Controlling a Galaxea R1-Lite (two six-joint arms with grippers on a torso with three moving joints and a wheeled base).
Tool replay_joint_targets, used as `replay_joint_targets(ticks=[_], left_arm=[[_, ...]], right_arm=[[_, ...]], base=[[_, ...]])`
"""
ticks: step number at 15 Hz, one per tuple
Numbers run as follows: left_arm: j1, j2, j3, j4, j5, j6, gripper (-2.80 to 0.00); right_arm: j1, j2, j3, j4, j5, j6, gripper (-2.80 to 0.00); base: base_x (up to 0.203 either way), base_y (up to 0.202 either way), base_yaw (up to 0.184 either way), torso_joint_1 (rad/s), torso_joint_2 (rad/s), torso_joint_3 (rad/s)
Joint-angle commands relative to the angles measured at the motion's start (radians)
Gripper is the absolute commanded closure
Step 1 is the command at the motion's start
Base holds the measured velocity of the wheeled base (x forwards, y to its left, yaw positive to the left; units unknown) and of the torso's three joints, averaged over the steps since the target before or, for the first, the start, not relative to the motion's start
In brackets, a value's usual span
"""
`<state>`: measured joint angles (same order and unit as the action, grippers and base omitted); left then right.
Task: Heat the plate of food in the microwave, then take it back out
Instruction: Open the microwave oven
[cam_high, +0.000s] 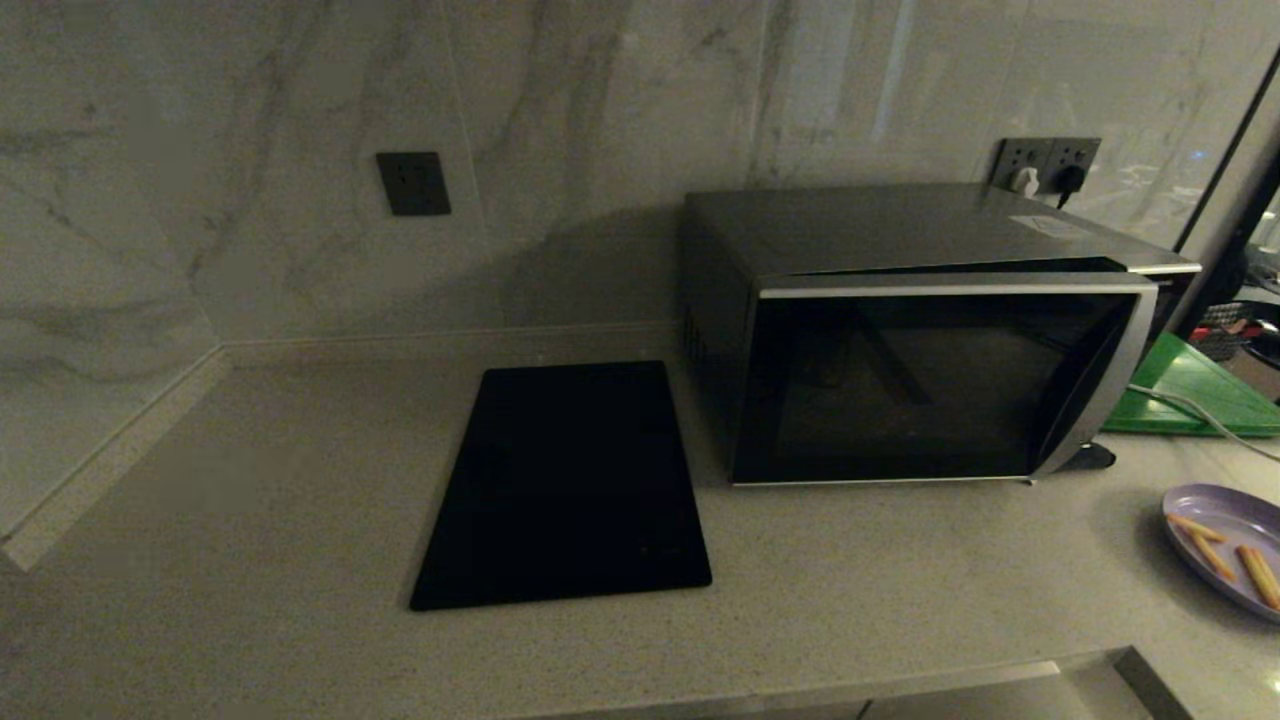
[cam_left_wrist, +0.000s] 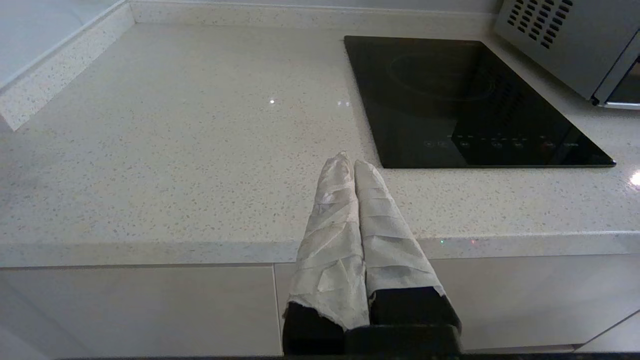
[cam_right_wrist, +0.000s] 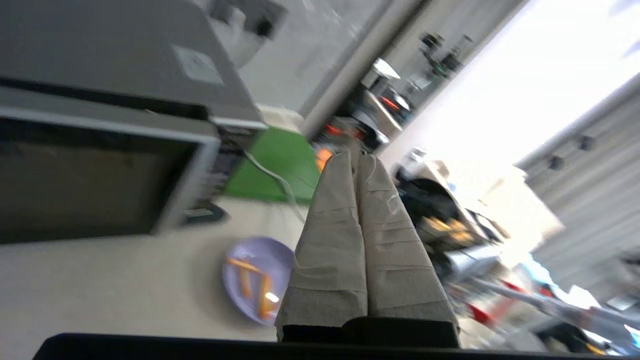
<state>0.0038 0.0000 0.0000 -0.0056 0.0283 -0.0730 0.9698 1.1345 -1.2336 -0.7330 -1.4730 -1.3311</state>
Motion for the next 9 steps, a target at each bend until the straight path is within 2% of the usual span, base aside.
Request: replay_joint_targets(ticks=[1, 3, 5, 6, 7, 8, 9], left_arm=[[0.001, 0.002, 0.000, -0.001, 0.001, -0.001, 0.00], [0.001, 0.002, 0.000, -0.001, 0.001, -0.001, 0.00], [0.001, 0.002, 0.000, -0.001, 0.001, -0.001, 0.00], [0.001, 0.002, 0.000, -0.001, 0.001, -0.001, 0.00], [0.001, 0.001, 0.000, -0.001, 0.001, -0.001, 0.00], [0.001, 0.002, 0.000, -0.001, 0.001, -0.001, 0.00], [0.001, 0.001, 0.000, -0.001, 0.001, -0.001, 0.00]], right_arm=[[-0.088, 0.035, -0.065, 0.067, -0.016, -0.009, 0.00], [-0.232, 0.068, -0.089, 0.119, 0.011, -0.010, 0.00], [-0.472, 0.102, -0.099, 0.168, 0.157, -0.008, 0.00], [-0.602, 0.123, -0.098, 0.190, 0.276, 0.003, 0.00], [-0.723, 0.141, -0.096, 0.233, 0.430, 0.028, 0.00], [-0.804, 0.151, -0.097, 0.322, 0.602, 0.083, 0.00], [-0.849, 0.152, -0.107, 0.486, 0.742, 0.187, 0.00]], base=[[0.000, 0.000, 0.000, 0.000, 0.00, 0.000], [0.000, 0.000, 0.000, 0.000, 0.00, 0.000], [0.000, 0.000, 0.000, 0.000, 0.00, 0.000], [0.000, 0.000, 0.000, 0.000, 0.00, 0.000], [0.000, 0.000, 0.000, 0.000, 0.00, 0.000], [0.000, 0.000, 0.000, 0.000, 0.00, 0.000], [0.000, 0.000, 0.000, 0.000, 0.00, 0.000]])
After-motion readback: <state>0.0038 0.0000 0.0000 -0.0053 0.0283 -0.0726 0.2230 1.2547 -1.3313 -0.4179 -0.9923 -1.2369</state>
